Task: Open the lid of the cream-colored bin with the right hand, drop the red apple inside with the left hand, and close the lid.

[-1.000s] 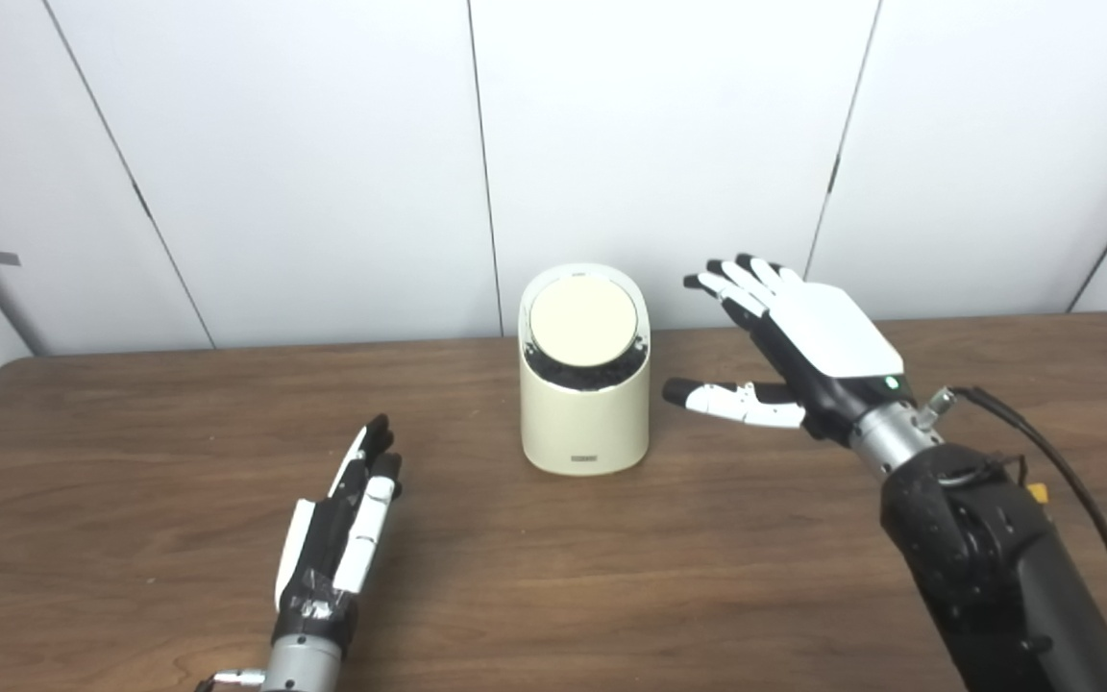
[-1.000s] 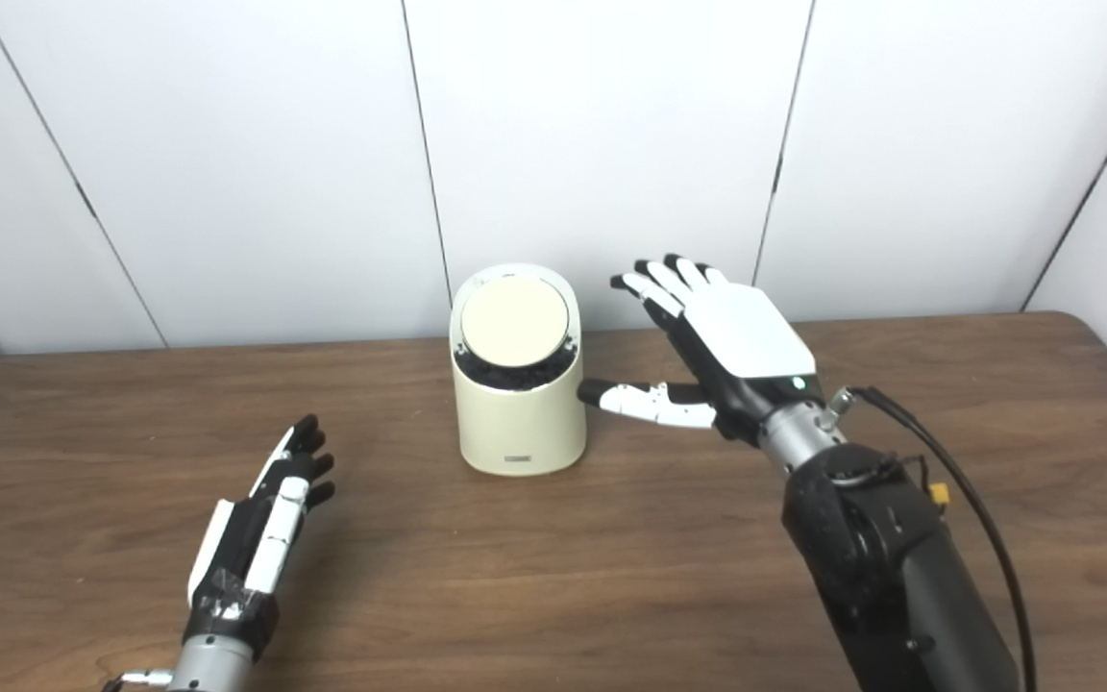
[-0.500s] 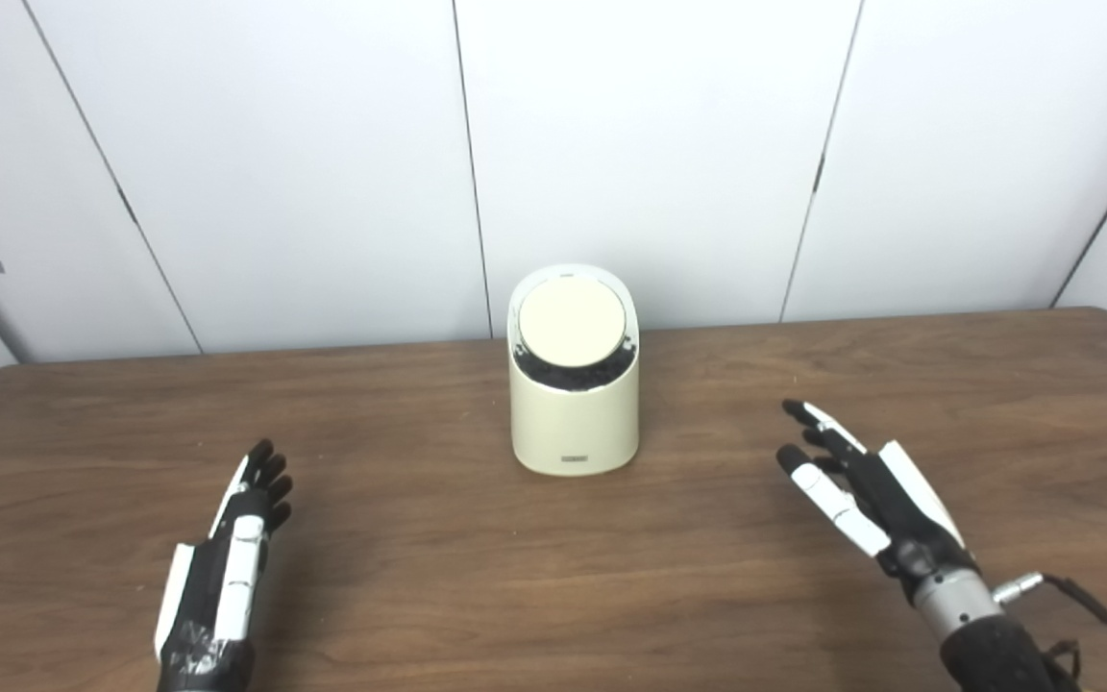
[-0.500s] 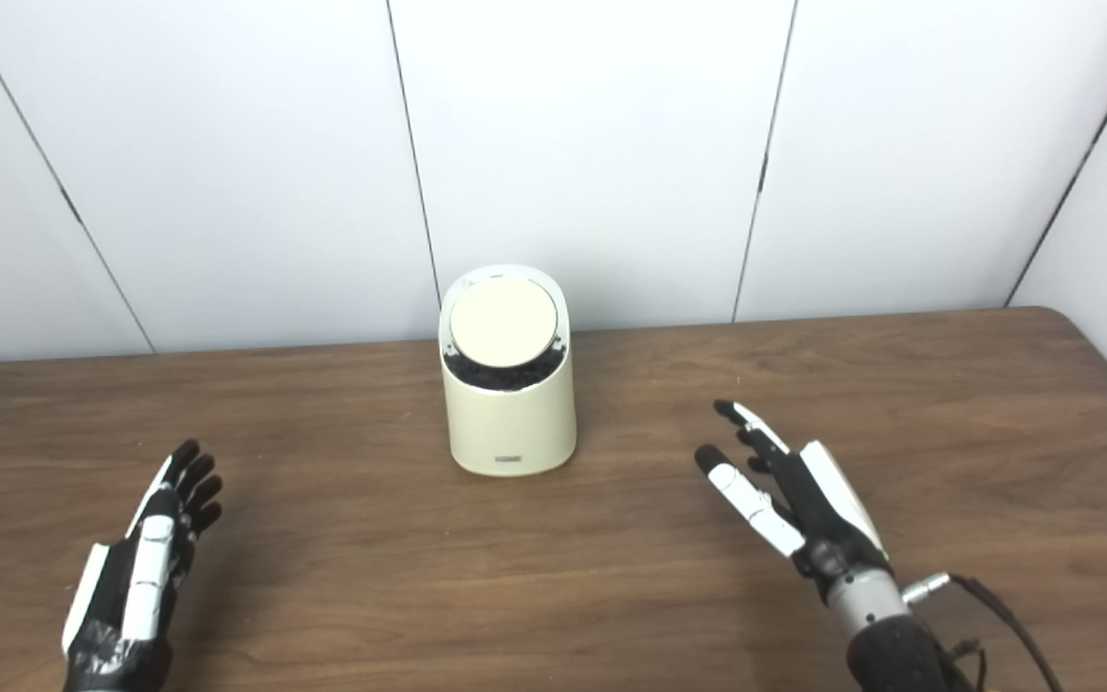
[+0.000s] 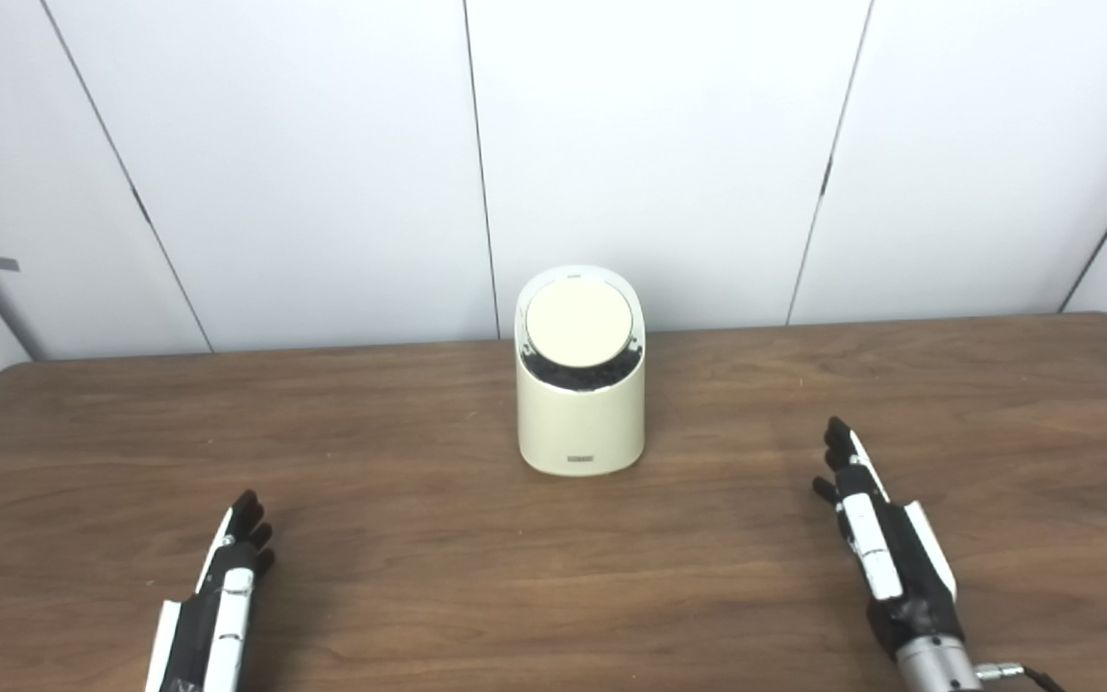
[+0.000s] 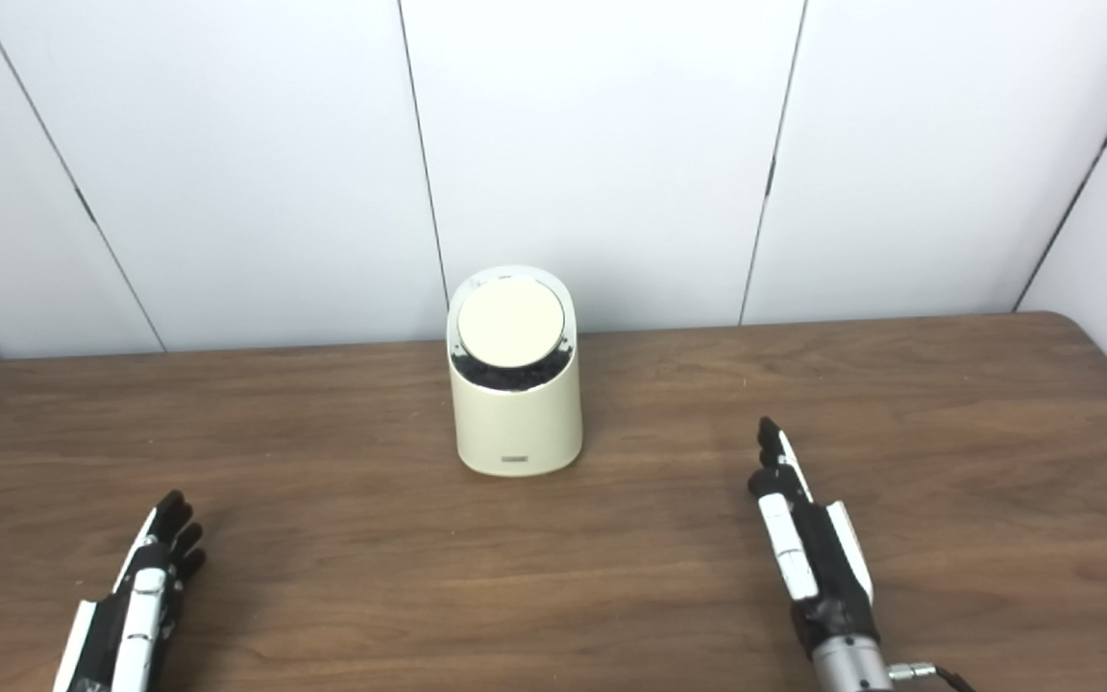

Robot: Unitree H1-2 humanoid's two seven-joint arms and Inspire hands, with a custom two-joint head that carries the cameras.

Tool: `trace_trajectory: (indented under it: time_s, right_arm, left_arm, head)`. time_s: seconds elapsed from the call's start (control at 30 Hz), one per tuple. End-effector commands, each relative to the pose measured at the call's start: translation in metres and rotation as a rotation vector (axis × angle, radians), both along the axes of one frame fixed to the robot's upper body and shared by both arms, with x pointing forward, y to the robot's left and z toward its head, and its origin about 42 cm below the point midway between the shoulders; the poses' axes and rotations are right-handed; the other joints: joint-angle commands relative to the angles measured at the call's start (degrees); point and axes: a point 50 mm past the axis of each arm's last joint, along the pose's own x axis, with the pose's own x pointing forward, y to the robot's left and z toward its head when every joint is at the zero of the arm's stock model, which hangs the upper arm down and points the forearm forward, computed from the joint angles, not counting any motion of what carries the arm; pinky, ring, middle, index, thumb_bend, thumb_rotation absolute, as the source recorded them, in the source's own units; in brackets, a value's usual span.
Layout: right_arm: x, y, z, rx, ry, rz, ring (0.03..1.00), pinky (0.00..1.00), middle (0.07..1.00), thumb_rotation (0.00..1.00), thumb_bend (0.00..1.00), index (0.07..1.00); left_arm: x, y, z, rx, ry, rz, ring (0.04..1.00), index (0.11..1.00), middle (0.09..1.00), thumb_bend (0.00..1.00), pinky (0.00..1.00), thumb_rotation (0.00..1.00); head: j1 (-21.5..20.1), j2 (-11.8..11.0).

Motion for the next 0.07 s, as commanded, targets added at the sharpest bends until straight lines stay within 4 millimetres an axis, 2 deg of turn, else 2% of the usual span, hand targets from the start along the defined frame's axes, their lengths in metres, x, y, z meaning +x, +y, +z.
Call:
trace_trajectory:
  time_s: [0.0,0.03]
  right_arm:
    - [-0.0019,-0.004,-0.0092,0.033,-0.01,-0.018,1.0,1.0,1.0,1.0,0.57,1.0]
    - [-0.0021,-0.0048,-0.0107,0.039,-0.013,-0.017,1.0,1.0,1.0,1.0,0.58,1.0]
  left_arm:
    - [-0.0031,0.0033,-0.0129,-0.006,0.01,0.015,0.962,1.0,0.976,0.41,0.98,0.88]
    - [-0.0028,0.0038,-0.0144,-0.011,0.014,0.019,0.958,1.0,0.972,0.41,0.98,0.87]
  head:
    - [0.1,0.07]
    - [0.24,0.12]
